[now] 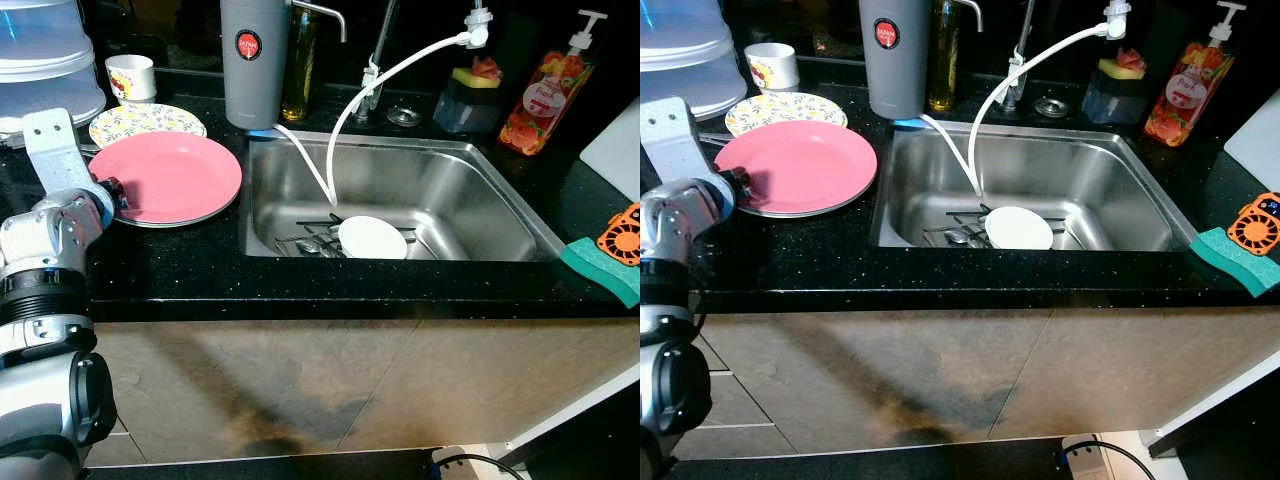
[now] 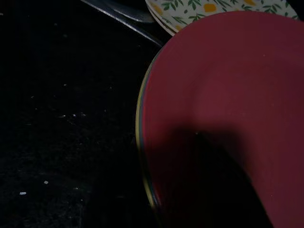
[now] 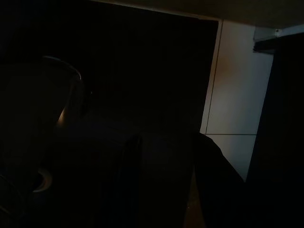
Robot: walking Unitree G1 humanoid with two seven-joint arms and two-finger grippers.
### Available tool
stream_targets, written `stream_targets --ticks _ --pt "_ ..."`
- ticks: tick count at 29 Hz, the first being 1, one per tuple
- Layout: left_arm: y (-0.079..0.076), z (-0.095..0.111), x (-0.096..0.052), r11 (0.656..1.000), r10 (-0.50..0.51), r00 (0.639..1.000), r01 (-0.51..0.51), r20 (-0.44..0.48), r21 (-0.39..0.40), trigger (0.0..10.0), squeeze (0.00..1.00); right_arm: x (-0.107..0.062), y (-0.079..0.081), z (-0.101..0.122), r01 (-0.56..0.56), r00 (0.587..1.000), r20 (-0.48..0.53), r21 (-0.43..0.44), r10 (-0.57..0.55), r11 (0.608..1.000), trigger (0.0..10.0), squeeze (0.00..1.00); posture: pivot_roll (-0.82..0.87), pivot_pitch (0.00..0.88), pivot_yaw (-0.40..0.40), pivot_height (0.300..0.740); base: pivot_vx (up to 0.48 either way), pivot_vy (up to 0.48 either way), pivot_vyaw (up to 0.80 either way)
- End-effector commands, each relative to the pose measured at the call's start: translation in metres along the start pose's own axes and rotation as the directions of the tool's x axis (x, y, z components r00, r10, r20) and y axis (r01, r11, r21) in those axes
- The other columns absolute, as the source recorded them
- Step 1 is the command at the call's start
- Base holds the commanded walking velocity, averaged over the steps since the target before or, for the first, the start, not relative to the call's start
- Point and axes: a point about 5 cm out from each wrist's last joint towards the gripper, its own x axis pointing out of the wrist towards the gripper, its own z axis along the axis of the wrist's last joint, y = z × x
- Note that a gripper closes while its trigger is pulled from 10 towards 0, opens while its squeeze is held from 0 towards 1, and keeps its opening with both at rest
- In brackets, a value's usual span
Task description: Kitchen organization
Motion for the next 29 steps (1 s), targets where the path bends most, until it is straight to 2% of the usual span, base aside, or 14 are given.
stream_targets --ticks 1,12,16,17,18,19,20,22,23,25,26,28,29 --pt "0.002 0.001 0.0 1.0 0.026 1.0 -0.027 0.008 0.015 0.0 0.0 -0.001 0.0 -0.003 0.003 1.0 -0.006 0.007 -0.003 1.0 10.0 0.0 0.17 0.0 -0.068 0.74 0.0 0.0 0.0" --pt "0.011 0.017 -0.003 0.994 0.097 0.991 -0.101 0.095 0.04 0.0 0.0 0.0 0.0 -0.003 0.003 1.0 -0.008 0.006 -0.003 1.0 10.0 0.0 0.17 0.0 -0.069 0.74 0.0 0.0 0.0" --pt "0.011 0.04 -0.01 0.982 0.141 0.956 -0.168 0.257 0.083 0.0 0.0 0.0 0.001 -0.002 0.002 1.0 -0.008 0.007 -0.002 1.0 10.0 0.0 0.17 0.0 -0.067 0.74 0.0 0.0 0.0" --pt "0.011 0.048 -0.013 0.981 0.147 0.941 -0.177 0.305 0.074 3.3 0.0 0.0 0.001 -0.003 0.002 1.0 -0.009 0.007 -0.002 1.0 10.0 0.0 0.17 0.0 -0.067 0.74 0.0 0.0 0.0" --pt "0.011 0.048 -0.013 0.981 0.147 0.941 -0.177 0.305 0.074 3.3 0.0 0.0 0.001 -0.003 0.002 1.0 -0.009 0.007 -0.002 1.0 10.0 0.0 0.17 0.0 -0.067 0.74 0.0 0.0 0.0" --pt "0.011 0.059 -0.019 0.978 0.155 0.912 -0.196 0.38 0.07 10.0 0.0 0.0 0.001 -0.003 0.002 1.0 -0.011 0.007 -0.002 1.0 10.0 0.0 0.17 0.0 -0.067 0.74 0.0 0.0 0.0" --pt "0.011 0.059 -0.019 0.978 0.155 0.912 -0.196 0.38 0.07 10.0 0.0 0.0 0.001 -0.003 0.002 1.0 -0.011 0.007 -0.002 1.0 10.0 0.0 0.17 0.0 -0.067 0.74 0.0 0.0 0.0" --pt "0.012 0.077 -0.03 0.961 0.18 0.829 -0.263 0.529 0.086 10.0 0.0 -0.001 0.001 -0.004 0.002 1.0 -0.014 0.007 -0.002 1.0 10.0 0.0 0.17 0.0 -0.067 0.74 0.0 0.0 0.0" --pt "0.012 0.081 -0.033 0.951 0.184 0.8 -0.292 0.571 0.102 10.0 0.0 -0.001 0.001 -0.005 0.002 1.0 -0.015 0.007 -0.002 1.0 10.0 0.0 0.17 0.0 -0.067 0.74 0.0 0.0 0.0" --pt "0.009 0.081 -0.035 0.933 0.162 0.775 -0.322 0.611 0.161 10.0 0.0 -0.001 0.001 -0.005 0.002 1.0 -0.016 0.007 -0.002 1.0 10.0 0.0 0.17 0.0 -0.067 0.74 0.0 0.0 0.0" --pt "0.009 0.081 -0.035 0.933 0.162 0.775 -0.322 0.611 0.161 10.0 0.0 -0.001 0.001 -0.005 0.002 1.0 -0.016 0.007 -0.002 1.0 10.0 0.0 0.17 0.0 -0.067 0.74 0.0 0.0 0.0" --pt "0.005 0.065 -0.026 0.915 0.133 0.837 -0.309 0.531 0.258 10.0 0.0 -0.001 0.002 -0.005 0.002 1.0 -0.017 0.006 -0.002 1.0 10.0 0.0 0.17 0.0 -0.067 0.74 0.0 0.0 0.0" --pt "0.004 0.056 -0.021 0.925 0.125 0.876 -0.273 0.466 0.265 10.0 0.0 -0.001 0.002 -0.005 0.002 1.0 -0.016 0.007 -0.001 1.0 10.0 0.0 0.17 0.0 -0.067 0.74 0.0 0.0 0.0"
